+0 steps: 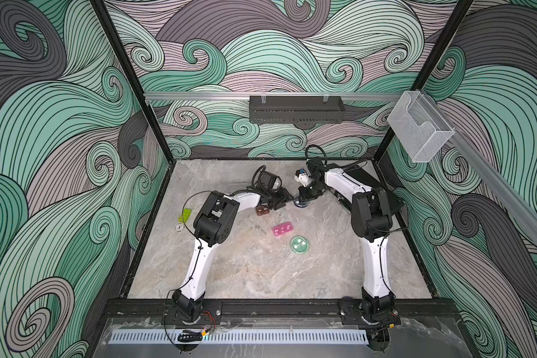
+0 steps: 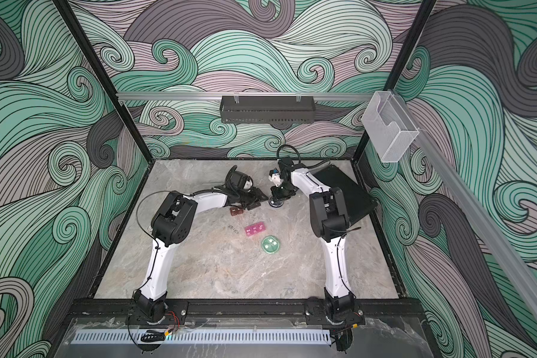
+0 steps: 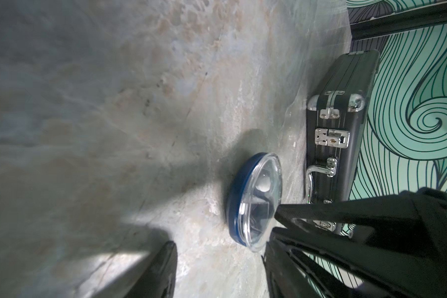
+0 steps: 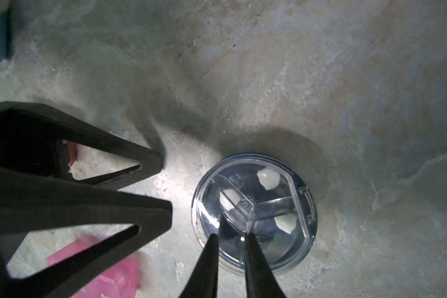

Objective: Close pillboxes
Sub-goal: Close the lid on the pillbox.

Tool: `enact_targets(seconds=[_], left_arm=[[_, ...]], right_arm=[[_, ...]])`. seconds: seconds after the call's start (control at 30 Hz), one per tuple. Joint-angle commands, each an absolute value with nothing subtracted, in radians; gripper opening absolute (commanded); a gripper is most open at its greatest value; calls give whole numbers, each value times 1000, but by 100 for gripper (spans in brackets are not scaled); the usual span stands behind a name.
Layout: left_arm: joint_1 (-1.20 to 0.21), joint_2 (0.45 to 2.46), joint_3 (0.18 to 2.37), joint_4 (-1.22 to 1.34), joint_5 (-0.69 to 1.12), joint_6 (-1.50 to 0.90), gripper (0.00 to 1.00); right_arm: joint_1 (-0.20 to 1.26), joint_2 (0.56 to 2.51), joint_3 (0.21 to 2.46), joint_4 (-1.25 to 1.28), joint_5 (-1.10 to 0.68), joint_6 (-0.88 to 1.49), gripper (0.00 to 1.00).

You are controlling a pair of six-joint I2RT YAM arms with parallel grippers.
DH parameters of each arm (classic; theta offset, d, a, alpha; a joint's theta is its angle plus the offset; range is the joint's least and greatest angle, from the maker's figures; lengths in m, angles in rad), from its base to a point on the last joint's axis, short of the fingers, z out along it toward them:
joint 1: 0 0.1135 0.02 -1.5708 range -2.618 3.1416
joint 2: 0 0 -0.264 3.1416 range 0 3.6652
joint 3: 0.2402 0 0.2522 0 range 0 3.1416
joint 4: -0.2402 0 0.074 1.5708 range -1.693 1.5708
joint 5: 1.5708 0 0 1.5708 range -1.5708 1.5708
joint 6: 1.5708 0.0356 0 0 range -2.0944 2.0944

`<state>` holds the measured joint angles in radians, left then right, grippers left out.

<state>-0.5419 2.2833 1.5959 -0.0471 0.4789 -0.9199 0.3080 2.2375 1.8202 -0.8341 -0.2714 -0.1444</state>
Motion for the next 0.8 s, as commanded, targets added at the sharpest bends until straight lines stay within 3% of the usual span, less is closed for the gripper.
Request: enact_targets(seconds=[0.0,0.27,0.77], left_arm=[[-557,2320,1637,-105,457,-892,56],[-568,2347,1656,-137,453,-885,54],[-583,2386,1694,-186,441,-885,39]], right_arm=[[315,2260,1802,-846,-229,-133,21],[321,2266,1793,-850,-225,-140,22],[328,2283,1807,-877,-189,-135,22]])
